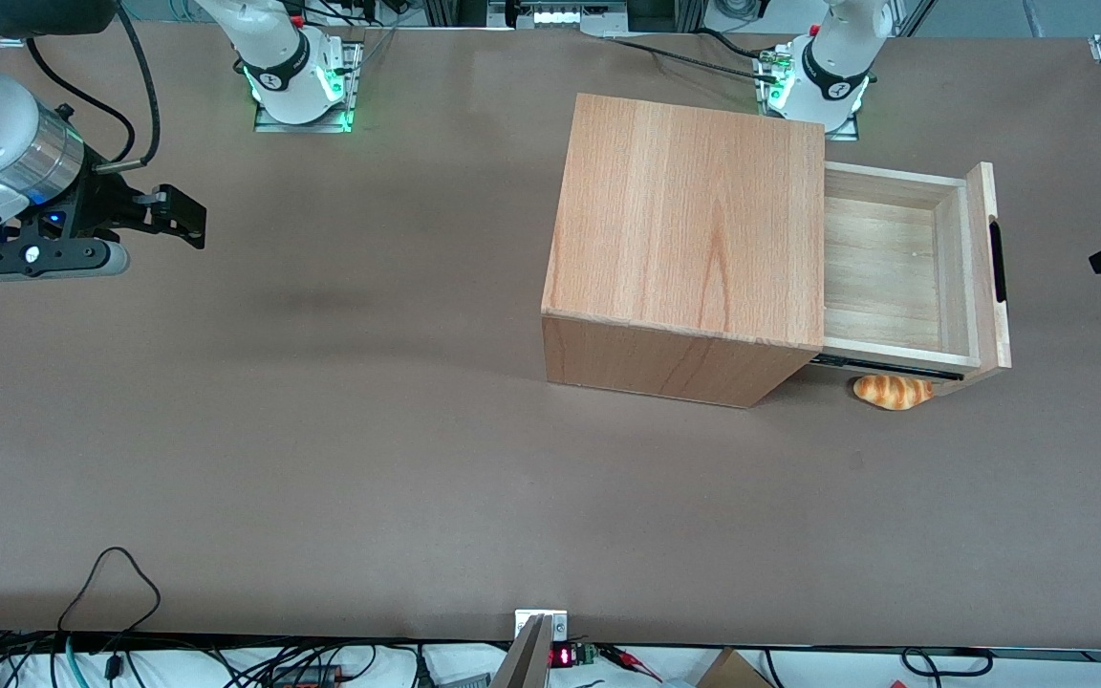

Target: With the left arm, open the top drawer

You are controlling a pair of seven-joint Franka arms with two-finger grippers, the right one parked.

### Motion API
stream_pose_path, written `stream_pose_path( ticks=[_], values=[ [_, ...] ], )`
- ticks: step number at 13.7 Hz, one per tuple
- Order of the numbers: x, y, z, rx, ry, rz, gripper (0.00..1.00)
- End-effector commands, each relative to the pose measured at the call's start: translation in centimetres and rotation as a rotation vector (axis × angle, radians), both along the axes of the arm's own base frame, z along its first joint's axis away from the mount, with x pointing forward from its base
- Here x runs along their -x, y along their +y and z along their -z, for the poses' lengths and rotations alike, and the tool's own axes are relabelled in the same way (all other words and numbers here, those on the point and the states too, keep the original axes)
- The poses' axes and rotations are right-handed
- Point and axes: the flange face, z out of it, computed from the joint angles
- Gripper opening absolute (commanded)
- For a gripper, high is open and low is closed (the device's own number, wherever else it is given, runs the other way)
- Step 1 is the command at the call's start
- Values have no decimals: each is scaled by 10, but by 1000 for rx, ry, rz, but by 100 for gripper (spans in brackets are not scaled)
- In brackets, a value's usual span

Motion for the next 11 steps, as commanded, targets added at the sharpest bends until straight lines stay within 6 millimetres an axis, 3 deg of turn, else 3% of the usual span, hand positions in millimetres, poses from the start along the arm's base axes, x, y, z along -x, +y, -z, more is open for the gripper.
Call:
stream_pose_path(
  ticks=[1,3,7,11],
  values=[
    [-11,-32,-9,-33,7,52,100],
    [-13,-59,-18,-78,-4,104,100],
    [-10,-89,-35,-102,-31,114,100],
    [8,-96,-45,-102,-49,102,100]
  ],
)
